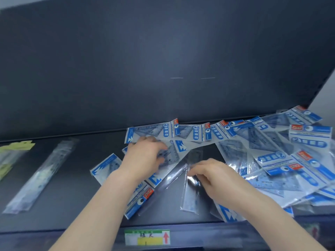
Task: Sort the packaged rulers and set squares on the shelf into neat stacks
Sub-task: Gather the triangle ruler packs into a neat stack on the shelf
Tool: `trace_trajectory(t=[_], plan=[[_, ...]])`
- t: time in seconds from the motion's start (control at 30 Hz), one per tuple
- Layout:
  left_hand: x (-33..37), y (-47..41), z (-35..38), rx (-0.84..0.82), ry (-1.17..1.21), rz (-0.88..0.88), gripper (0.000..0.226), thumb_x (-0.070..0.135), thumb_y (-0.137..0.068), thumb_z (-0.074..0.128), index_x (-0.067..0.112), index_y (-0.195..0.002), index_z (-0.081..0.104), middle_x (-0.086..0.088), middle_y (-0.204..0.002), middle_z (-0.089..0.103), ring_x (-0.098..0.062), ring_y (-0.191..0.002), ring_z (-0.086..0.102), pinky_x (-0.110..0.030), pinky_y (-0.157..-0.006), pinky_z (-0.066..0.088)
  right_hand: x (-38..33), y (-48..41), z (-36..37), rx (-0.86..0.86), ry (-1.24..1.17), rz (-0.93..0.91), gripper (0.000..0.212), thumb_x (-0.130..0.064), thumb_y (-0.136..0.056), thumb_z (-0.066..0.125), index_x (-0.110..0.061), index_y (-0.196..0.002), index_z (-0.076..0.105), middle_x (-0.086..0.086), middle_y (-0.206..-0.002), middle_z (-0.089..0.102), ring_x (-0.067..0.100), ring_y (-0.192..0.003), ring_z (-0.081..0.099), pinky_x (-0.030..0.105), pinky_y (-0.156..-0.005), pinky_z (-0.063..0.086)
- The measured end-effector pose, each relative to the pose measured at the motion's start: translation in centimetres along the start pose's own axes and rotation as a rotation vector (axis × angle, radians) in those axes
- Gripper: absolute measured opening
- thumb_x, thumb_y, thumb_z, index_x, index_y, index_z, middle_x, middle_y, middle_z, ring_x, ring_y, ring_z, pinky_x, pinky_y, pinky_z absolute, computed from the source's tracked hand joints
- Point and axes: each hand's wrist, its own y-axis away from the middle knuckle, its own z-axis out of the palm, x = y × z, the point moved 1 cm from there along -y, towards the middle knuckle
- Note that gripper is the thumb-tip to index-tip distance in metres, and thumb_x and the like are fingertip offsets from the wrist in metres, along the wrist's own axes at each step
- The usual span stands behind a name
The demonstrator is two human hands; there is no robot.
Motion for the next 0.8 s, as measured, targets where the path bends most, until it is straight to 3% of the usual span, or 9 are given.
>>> trace_trajectory(t=[0.07,0.13,0.23,0.3,0.37,0.47,0.57,0.8], plan=[[1.6,1.0,-0.2,-0.098,0.133,0.108,0.020,0.036,-0.087,0.065,0.033,-0.107,0.067,0.010,-0.102,0.064,-0.015,-0.104,0.058,-0.036,-0.089,0.047,0.3,-0.1,0.3,0.038,0.074,0.003,0.040,-0.009,-0.091,0.047,-0.034,-0.116,0.065,-0.019,-0.133,0.054,0.014,-0.123,0.044,0.032,-0.095,0.042],[3.1,2.5,0.4,-0.132,-0.099,0.197,0.023,0.038,-0.092,0.057,0.032,-0.114,0.064,0.007,-0.108,0.059,-0.019,-0.109,0.051,-0.034,-0.081,0.038,0.6,0.2,0.6,0.018,0.156,0.006,0.038,-0.010,-0.089,0.047,-0.034,-0.112,0.065,-0.020,-0.132,0.054,0.014,-0.123,0.044,0.029,-0.091,0.039],[4.4,3.8,2.0,-0.101,-0.234,0.230,0.035,0.027,-0.099,0.044,0.032,-0.134,0.047,0.001,-0.123,0.044,-0.026,-0.116,0.037,-0.038,-0.082,0.030,1.0,0.9,0.5,0.071,0.262,0.052,0.034,-0.010,-0.081,0.053,-0.035,-0.097,0.069,-0.017,-0.112,0.064,0.015,-0.112,0.052,0.031,-0.079,0.035],[5.6,3.8,2.9,-0.119,-0.159,0.272,0.046,0.022,-0.099,0.042,0.036,-0.143,0.036,-0.001,-0.126,0.038,-0.027,-0.116,0.035,-0.039,-0.086,0.031,1.8,1.4,-0.3,0.159,0.289,0.147,0.030,-0.009,-0.074,0.060,-0.034,-0.084,0.073,-0.012,-0.094,0.069,0.020,-0.101,0.059,0.033,-0.077,0.037],[6.7,3.4,3.2,-0.125,-0.046,0.285,0.051,0.021,-0.099,0.045,0.039,-0.145,0.033,-0.001,-0.126,0.039,-0.026,-0.116,0.036,-0.039,-0.090,0.036,2.6,1.8,-1.1,0.213,0.316,0.195,0.028,-0.011,-0.075,0.060,-0.035,-0.084,0.073,-0.011,-0.090,0.069,0.020,-0.098,0.060,0.033,-0.076,0.038],[7.2,3.1,2.8,-0.095,0.038,0.088,0.050,0.036,-0.095,0.057,0.025,-0.142,0.041,-0.004,-0.128,0.045,-0.028,-0.118,0.044,-0.042,-0.093,0.043,3.5,2.1,-1.0,0.198,0.258,0.167,0.029,-0.013,-0.081,0.057,-0.036,-0.090,0.072,-0.012,-0.094,0.069,0.018,-0.099,0.058,0.031,-0.076,0.039],[7.2,3.5,2.6,-0.154,0.001,-0.094,0.058,0.052,-0.084,0.066,0.016,-0.127,0.051,-0.006,-0.119,0.054,-0.029,-0.108,0.054,-0.039,-0.085,0.047,3.4,2.6,-0.1,0.185,0.125,0.076,0.030,-0.008,-0.077,0.062,-0.034,-0.086,0.075,-0.013,-0.094,0.071,0.022,-0.093,0.060,0.038,-0.076,0.049],[6.7,3.2,1.3,-0.249,0.120,-0.285,0.037,0.050,-0.076,0.072,0.021,-0.094,0.058,0.003,-0.092,0.064,-0.019,-0.089,0.060,-0.033,-0.072,0.047,3.5,3.0,0.7,0.154,0.074,-0.064,0.035,-0.011,-0.088,0.055,-0.039,-0.101,0.072,-0.014,-0.107,0.065,0.020,-0.100,0.054,0.037,-0.080,0.042]])
